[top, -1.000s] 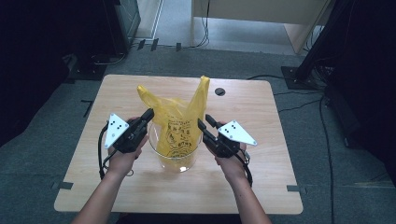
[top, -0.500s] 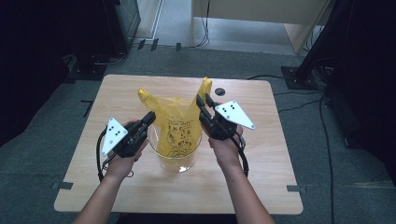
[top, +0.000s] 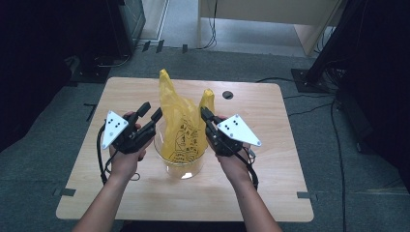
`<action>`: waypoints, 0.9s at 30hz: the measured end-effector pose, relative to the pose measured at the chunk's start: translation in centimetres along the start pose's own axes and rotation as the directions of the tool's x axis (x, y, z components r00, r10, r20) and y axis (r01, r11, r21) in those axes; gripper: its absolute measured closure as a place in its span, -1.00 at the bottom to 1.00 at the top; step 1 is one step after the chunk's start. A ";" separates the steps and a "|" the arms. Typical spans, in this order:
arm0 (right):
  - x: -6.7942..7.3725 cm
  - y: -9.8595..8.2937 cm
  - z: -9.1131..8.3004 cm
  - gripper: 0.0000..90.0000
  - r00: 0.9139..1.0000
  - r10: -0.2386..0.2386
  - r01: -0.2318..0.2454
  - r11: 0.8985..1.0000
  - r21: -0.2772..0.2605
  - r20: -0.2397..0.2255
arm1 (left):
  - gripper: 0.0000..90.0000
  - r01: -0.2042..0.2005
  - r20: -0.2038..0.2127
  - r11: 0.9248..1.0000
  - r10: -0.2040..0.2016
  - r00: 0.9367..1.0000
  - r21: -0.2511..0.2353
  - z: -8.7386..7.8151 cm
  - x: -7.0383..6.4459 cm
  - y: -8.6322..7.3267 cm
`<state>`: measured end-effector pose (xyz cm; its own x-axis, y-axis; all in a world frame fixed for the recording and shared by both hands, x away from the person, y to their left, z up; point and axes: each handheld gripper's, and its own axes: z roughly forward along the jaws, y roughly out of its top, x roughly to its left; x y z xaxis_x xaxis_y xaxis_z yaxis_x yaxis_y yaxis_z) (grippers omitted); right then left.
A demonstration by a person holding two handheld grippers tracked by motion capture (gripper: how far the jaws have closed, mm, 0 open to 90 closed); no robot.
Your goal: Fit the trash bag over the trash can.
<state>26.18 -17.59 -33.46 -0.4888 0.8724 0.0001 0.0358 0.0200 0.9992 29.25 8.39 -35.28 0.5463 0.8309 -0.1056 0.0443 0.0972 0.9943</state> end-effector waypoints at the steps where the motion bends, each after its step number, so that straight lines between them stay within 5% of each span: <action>1: 0.1 0.0 -0.1 0.99 1.000 -0.006 0.006 1.000 -0.004 -0.004 | 0.15 0.001 0.002 1.000 -0.001 1.000 0.010 0.4 -0.1 0.2; 6: 0.3 0.0 -0.3 0.99 1.000 -0.010 0.010 1.000 -0.007 -0.012 | 0.06 0.015 -0.041 0.999 -0.013 0.999 0.049 2.1 -0.4 0.7; 12: 0.8 -0.5 -0.2 0.98 0.999 -0.031 0.031 1.000 0.003 -0.019 | -0.13 0.068 -0.149 0.991 -0.051 0.988 0.114 5.3 -0.7 1.0; 14: 0.9 -0.6 -0.1 0.98 0.999 -0.035 0.035 0.999 0.005 -0.022 | -0.27 0.063 -0.205 0.989 -0.035 0.978 0.133 6.2 -1.0 1.2; 16: 0.9 -0.8 -0.1 0.98 0.999 -0.029 0.030 1.000 0.008 -0.024 | -0.48 0.083 -0.274 0.983 -0.035 0.961 0.165 7.6 -1.0 1.4; 18: 0.8 -0.8 -0.2 0.98 0.999 -0.027 0.028 1.000 0.011 -0.024 | -0.49 0.090 -0.280 0.980 -0.037 0.959 0.177 8.0 -0.9 1.4; 20: 0.7 -0.9 -0.2 0.98 0.999 -0.027 0.027 1.000 0.010 -0.022 | -0.33 0.078 -0.304 0.977 -0.014 0.953 0.200 8.5 -1.0 1.2; 21: 0.6 -1.1 -0.3 0.98 1.000 -0.021 0.021 1.000 0.014 -0.019 | 0.21 0.070 -0.313 0.977 -0.003 0.950 0.202 8.5 -1.0 1.1; 22: 0.6 -1.1 -0.3 0.98 1.000 -0.021 0.021 1.000 0.014 -0.019 | 0.21 0.072 -0.300 0.976 -0.007 0.954 0.206 8.4 -0.9 1.0; 23: 0.4 -1.2 -0.5 0.98 1.000 -0.022 0.022 1.000 0.013 -0.014 | 0.52 0.072 -0.288 0.975 -0.008 0.958 0.212 8.3 -0.9 1.0; 25: 0.2 -1.3 -0.7 0.98 1.000 -0.016 0.016 1.000 0.015 -0.008 | 0.72 0.071 -0.263 0.976 -0.015 0.965 0.206 7.6 -0.7 0.8; 27: 0.1 -1.4 -0.8 0.99 1.000 -0.017 0.017 1.000 0.015 -0.004 | 0.81 0.079 -0.231 0.978 -0.033 0.972 0.193 6.7 -0.4 0.7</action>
<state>25.43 -17.93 -34.80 -0.4930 0.8699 -0.0172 0.0404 0.0426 0.9983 34.66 4.44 -34.39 0.3365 0.9313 -0.1394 0.2483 0.0550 0.9671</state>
